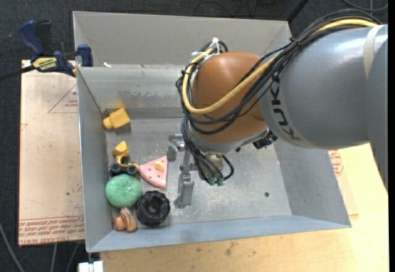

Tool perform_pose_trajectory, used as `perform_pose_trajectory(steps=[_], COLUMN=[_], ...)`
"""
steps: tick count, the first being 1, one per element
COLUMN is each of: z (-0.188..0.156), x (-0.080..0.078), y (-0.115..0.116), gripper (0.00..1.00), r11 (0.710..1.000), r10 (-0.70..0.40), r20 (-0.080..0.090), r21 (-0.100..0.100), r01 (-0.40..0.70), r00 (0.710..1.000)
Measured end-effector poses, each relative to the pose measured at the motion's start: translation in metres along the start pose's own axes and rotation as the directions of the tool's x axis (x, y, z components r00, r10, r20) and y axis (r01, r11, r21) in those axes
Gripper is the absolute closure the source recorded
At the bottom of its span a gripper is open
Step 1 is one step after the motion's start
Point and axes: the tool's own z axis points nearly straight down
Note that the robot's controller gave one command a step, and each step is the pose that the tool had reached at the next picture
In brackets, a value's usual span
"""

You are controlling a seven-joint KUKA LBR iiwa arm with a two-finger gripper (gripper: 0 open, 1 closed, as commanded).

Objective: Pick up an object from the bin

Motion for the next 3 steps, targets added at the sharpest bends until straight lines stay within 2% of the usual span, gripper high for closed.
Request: perform_pose_trajectory(steps=[1,2,3], z=[0.046,0.073,0.111], x=[0.003,0.016,-0.027], y=[0.026,0.033,0.042], gripper=[0.0,0.0,1.0], r11=[0.998,0.983,0.916], r10=[-0.064,-0.183,-0.401], r20=[0.007,-0.005,0.004], r21=[-0.001,0.001,-0.001], r01=[0.064,0.183,0.401], r00=[0.998,0.983,0.916])
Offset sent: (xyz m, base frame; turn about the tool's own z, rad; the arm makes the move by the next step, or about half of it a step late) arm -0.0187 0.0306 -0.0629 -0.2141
